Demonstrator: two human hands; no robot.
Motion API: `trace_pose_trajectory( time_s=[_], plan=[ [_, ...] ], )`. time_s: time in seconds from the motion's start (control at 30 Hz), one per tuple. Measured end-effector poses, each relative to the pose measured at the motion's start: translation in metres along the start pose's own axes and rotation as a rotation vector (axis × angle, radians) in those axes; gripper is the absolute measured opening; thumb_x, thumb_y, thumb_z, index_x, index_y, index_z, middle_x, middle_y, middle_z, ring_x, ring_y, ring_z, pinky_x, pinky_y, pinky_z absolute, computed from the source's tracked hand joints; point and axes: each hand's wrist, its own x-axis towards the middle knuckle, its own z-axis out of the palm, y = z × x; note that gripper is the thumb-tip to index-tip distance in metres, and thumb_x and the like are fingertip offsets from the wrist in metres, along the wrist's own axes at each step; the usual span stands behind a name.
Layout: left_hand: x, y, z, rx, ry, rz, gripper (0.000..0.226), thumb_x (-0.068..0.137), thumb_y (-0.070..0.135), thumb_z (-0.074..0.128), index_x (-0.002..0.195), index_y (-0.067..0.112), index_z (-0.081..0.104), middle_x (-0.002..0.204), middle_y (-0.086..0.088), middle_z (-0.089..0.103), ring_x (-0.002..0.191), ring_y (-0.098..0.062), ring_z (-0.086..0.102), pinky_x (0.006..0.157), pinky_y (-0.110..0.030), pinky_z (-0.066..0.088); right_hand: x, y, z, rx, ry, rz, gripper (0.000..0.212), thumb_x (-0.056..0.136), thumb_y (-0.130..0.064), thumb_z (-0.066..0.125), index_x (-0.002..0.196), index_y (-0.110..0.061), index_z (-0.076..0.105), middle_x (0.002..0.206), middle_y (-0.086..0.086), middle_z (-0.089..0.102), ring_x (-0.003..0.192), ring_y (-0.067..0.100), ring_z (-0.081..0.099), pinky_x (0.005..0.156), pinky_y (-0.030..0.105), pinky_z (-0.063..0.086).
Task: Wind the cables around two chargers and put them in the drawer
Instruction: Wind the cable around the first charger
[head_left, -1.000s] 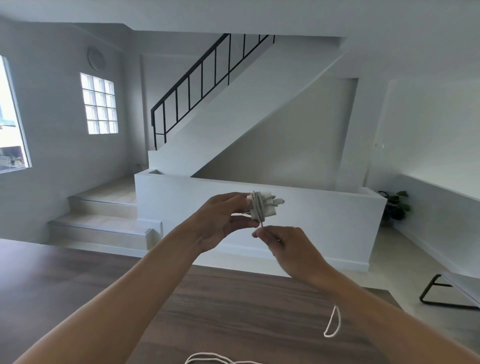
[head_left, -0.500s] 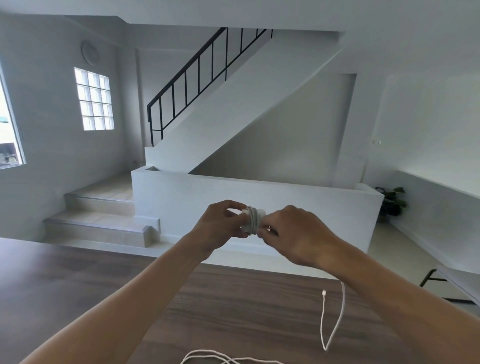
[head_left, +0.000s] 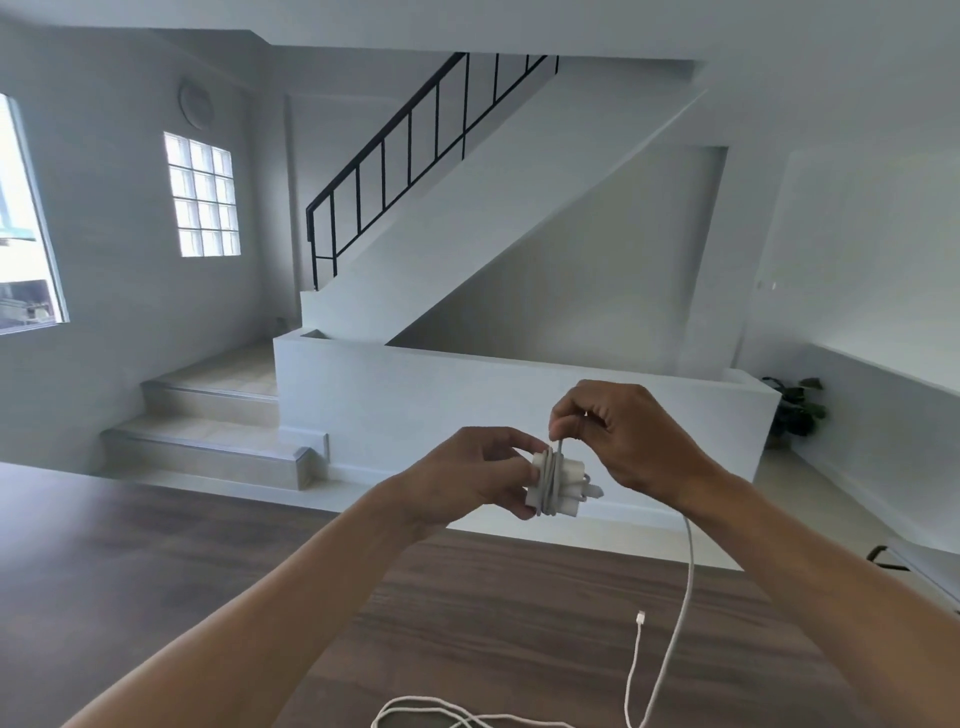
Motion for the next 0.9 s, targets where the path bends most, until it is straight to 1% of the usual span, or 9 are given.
trace_pose_trajectory(
  time_s=[0.1, 0.2, 0.33, 0.4, 0.5, 0.57, 0.7, 0.8, 0.9],
  plan=[
    [-0.001, 0.002, -0.003, -0.141, -0.065, 0.004, 0.037, 0.084, 0.012, 0.057, 0.116, -0.005, 0.063, 0.096, -0.020, 0.065, 0.078, -0.031, 0.062, 0.074, -0.030, 0.055, -0.004, 0.006, 0.009, 0.020, 0.074, -0.025, 0.025, 0.092, -0.012, 0.062, 0.075, -0.030, 0.062, 0.073, -0.014, 0.064, 0.074, 0.003, 0.061, 0.065, 0.010, 0.041],
    [0.001, 0.004, -0.008, -0.256, -0.067, 0.044, 0.038, 0.085, 0.012, 0.055, 0.117, -0.008, 0.061, 0.097, -0.023, 0.063, 0.075, -0.030, 0.061, 0.069, -0.028, 0.055, -0.008, 0.011, 0.020, 0.041, 0.194, -0.034, 0.030, 0.093, -0.002, 0.055, 0.077, -0.027, 0.057, 0.074, -0.018, 0.059, 0.070, -0.004, 0.056, 0.064, 0.005, 0.036],
    [0.005, 0.006, -0.008, -0.421, -0.064, 0.037, 0.031, 0.084, 0.008, 0.053, 0.108, -0.005, 0.067, 0.101, -0.022, 0.066, 0.080, -0.034, 0.066, 0.071, -0.030, 0.059, -0.015, 0.015, 0.033, 0.052, 0.263, -0.010, 0.039, 0.073, 0.021, 0.048, 0.078, -0.017, 0.055, 0.072, -0.011, 0.059, 0.066, 0.005, 0.053, 0.061, 0.012, 0.039],
    [0.006, 0.006, -0.007, -0.496, -0.039, 0.030, 0.029, 0.083, 0.006, 0.054, 0.108, -0.002, 0.067, 0.102, -0.022, 0.067, 0.082, -0.036, 0.066, 0.072, -0.032, 0.060, -0.018, 0.013, 0.038, 0.068, 0.272, 0.007, 0.035, 0.077, 0.017, 0.046, 0.078, -0.017, 0.053, 0.069, -0.011, 0.056, 0.064, 0.003, 0.052, 0.060, 0.010, 0.036],
    [0.009, 0.005, -0.009, -0.579, 0.035, 0.049, 0.029, 0.093, -0.001, 0.053, 0.118, 0.005, 0.066, 0.107, -0.022, 0.066, 0.083, -0.038, 0.066, 0.076, -0.034, 0.061, -0.025, 0.009, 0.047, 0.011, 0.206, 0.054, 0.028, 0.096, -0.005, 0.048, 0.077, -0.026, 0.046, 0.064, -0.017, 0.048, 0.061, 0.000, 0.050, 0.056, 0.011, 0.034],
    [0.010, 0.006, -0.013, -0.547, 0.107, 0.069, 0.029, 0.097, -0.002, 0.047, 0.117, 0.006, 0.067, 0.109, -0.021, 0.067, 0.080, -0.035, 0.068, 0.077, -0.034, 0.061, -0.030, 0.008, 0.052, 0.001, 0.129, 0.094, 0.019, 0.100, -0.022, 0.046, 0.083, -0.025, 0.054, 0.064, -0.019, 0.048, 0.062, 0.000, 0.050, 0.057, 0.013, 0.032],
    [0.012, 0.005, -0.020, -0.441, 0.243, 0.045, 0.028, 0.096, 0.000, 0.049, 0.110, 0.012, 0.070, 0.102, -0.020, 0.069, 0.074, -0.031, 0.070, 0.076, -0.032, 0.061, -0.034, 0.002, 0.052, -0.021, 0.027, 0.150, 0.022, 0.099, -0.032, 0.046, 0.101, -0.028, 0.067, 0.071, -0.029, 0.055, 0.067, -0.002, 0.054, 0.065, 0.015, 0.039],
    [0.013, 0.002, -0.022, -0.314, 0.293, 0.012, 0.029, 0.092, 0.000, 0.054, 0.109, 0.016, 0.071, 0.095, -0.014, 0.071, 0.071, -0.027, 0.070, 0.075, -0.029, 0.061, -0.031, -0.007, 0.045, -0.093, -0.069, 0.163, 0.024, 0.098, -0.034, 0.046, 0.100, -0.027, 0.069, 0.082, -0.018, 0.062, 0.072, 0.006, 0.054, 0.074, 0.030, 0.048],
    [0.015, 0.000, -0.025, -0.142, 0.320, 0.023, 0.028, 0.088, 0.001, 0.059, 0.107, 0.017, 0.072, 0.089, -0.017, 0.068, 0.068, -0.023, 0.070, 0.073, -0.028, 0.060, -0.025, -0.017, 0.031, -0.176, -0.130, 0.160, 0.022, 0.095, -0.033, 0.048, 0.097, -0.026, 0.069, 0.088, -0.012, 0.066, 0.077, 0.012, 0.058, 0.073, 0.029, 0.046]
  ],
)
